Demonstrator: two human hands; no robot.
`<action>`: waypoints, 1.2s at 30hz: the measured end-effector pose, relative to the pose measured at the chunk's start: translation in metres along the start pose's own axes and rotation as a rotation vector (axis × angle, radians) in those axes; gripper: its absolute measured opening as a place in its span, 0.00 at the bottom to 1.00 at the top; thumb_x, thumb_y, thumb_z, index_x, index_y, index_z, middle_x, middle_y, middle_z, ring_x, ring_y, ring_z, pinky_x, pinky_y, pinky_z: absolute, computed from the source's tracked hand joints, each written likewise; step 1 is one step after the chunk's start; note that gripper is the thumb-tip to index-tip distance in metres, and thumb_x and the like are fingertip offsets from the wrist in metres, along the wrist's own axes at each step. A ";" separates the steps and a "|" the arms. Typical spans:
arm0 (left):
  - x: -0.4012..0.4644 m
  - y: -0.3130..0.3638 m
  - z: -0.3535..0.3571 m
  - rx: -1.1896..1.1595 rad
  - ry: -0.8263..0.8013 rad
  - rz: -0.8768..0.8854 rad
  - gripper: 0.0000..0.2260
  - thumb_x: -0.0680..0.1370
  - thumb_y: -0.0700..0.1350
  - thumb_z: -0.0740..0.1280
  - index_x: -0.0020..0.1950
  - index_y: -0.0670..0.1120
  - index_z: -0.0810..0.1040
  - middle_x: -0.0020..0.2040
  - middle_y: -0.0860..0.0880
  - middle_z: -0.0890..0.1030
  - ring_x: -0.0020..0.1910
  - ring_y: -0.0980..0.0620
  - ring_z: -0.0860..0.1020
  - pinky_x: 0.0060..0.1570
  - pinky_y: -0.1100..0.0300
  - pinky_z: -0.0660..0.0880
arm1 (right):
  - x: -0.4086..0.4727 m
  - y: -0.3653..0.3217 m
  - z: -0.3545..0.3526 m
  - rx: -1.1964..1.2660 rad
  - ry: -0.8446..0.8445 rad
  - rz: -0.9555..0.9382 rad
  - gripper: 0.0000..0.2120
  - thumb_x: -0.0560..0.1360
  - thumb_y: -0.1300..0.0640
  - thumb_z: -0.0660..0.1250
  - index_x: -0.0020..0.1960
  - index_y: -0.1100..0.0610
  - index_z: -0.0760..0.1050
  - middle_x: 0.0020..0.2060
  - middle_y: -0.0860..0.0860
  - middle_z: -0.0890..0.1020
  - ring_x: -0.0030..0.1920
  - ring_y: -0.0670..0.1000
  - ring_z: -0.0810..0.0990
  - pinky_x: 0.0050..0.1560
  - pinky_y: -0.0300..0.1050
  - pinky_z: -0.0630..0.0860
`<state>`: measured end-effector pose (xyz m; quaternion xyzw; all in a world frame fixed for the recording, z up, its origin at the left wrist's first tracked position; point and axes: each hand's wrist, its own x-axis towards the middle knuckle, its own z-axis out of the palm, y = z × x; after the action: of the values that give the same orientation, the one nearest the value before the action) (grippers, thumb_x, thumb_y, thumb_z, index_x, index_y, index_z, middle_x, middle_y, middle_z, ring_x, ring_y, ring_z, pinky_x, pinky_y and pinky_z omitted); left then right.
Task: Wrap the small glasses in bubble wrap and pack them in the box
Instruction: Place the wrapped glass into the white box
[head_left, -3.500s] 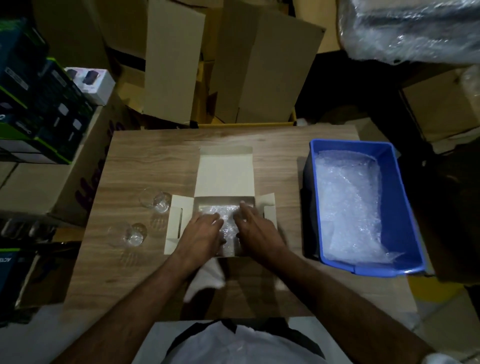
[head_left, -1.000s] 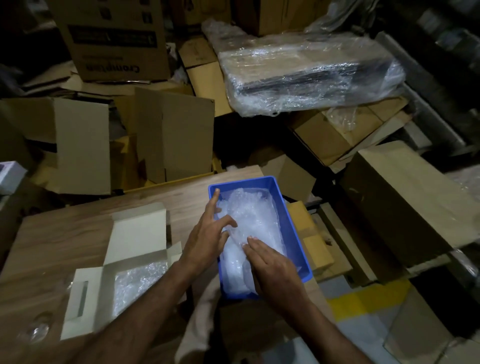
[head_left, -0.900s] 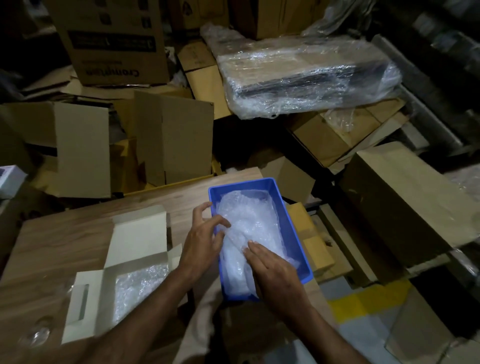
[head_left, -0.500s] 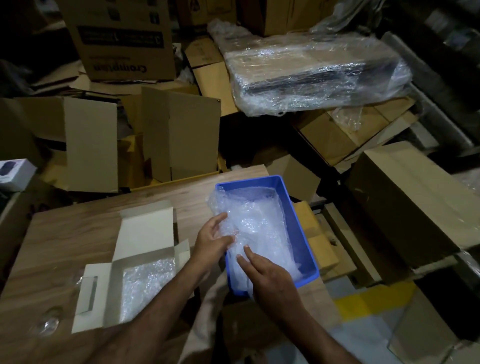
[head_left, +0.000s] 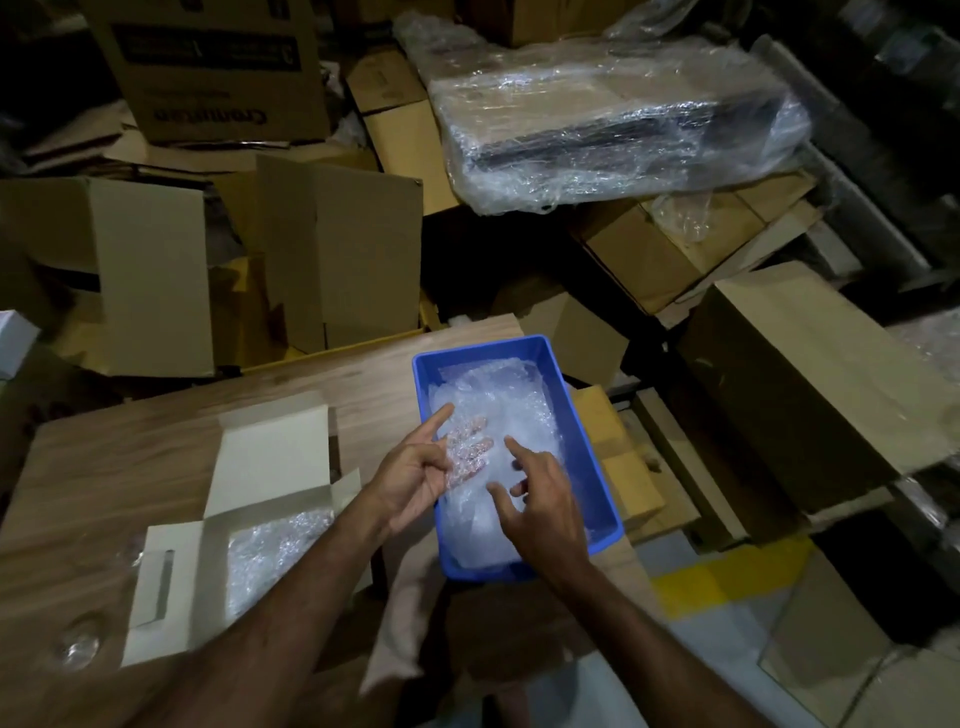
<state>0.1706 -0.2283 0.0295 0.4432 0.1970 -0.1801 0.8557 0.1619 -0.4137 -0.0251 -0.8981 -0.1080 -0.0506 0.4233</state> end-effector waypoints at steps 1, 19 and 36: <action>0.001 0.000 -0.001 0.005 0.003 -0.004 0.35 0.77 0.26 0.51 0.81 0.51 0.58 0.75 0.38 0.71 0.68 0.38 0.76 0.67 0.43 0.74 | 0.004 0.002 0.002 0.029 -0.004 0.009 0.18 0.76 0.52 0.73 0.65 0.51 0.78 0.49 0.46 0.79 0.40 0.39 0.76 0.41 0.39 0.76; -0.068 0.024 0.010 0.758 0.318 0.687 0.27 0.84 0.39 0.62 0.79 0.58 0.61 0.46 0.54 0.83 0.39 0.61 0.80 0.40 0.69 0.75 | 0.024 -0.047 -0.034 -0.018 0.076 -0.352 0.21 0.72 0.43 0.76 0.60 0.52 0.79 0.64 0.50 0.76 0.64 0.50 0.77 0.60 0.45 0.75; -0.160 0.059 -0.113 0.559 0.693 0.617 0.22 0.86 0.42 0.58 0.77 0.61 0.63 0.49 0.45 0.87 0.26 0.55 0.74 0.25 0.60 0.74 | 0.023 -0.147 0.025 0.759 -0.409 0.250 0.12 0.76 0.59 0.74 0.59 0.51 0.84 0.56 0.42 0.85 0.61 0.44 0.81 0.60 0.38 0.79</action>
<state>0.0419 -0.0812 0.0892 0.7248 0.2729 0.1906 0.6032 0.1497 -0.3001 0.0732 -0.6767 -0.0910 0.2230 0.6957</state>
